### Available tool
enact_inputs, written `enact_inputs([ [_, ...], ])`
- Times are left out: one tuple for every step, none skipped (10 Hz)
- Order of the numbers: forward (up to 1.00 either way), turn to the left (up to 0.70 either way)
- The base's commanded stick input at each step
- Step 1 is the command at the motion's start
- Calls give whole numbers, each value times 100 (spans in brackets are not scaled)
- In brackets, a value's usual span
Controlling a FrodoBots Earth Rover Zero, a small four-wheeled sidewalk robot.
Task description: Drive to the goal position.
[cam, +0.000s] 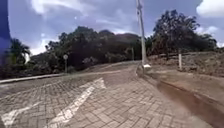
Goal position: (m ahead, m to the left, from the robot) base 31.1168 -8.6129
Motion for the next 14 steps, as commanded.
enact_inputs([
  [85,0],
  [85,0],
  [85,0],
  [85,0],
  [85,0],
  [85,0],
  [85,0],
  [85,0],
  [85,0],
  [85,0],
  [85,0],
  [85,0],
  [85,0],
  [85,0],
])
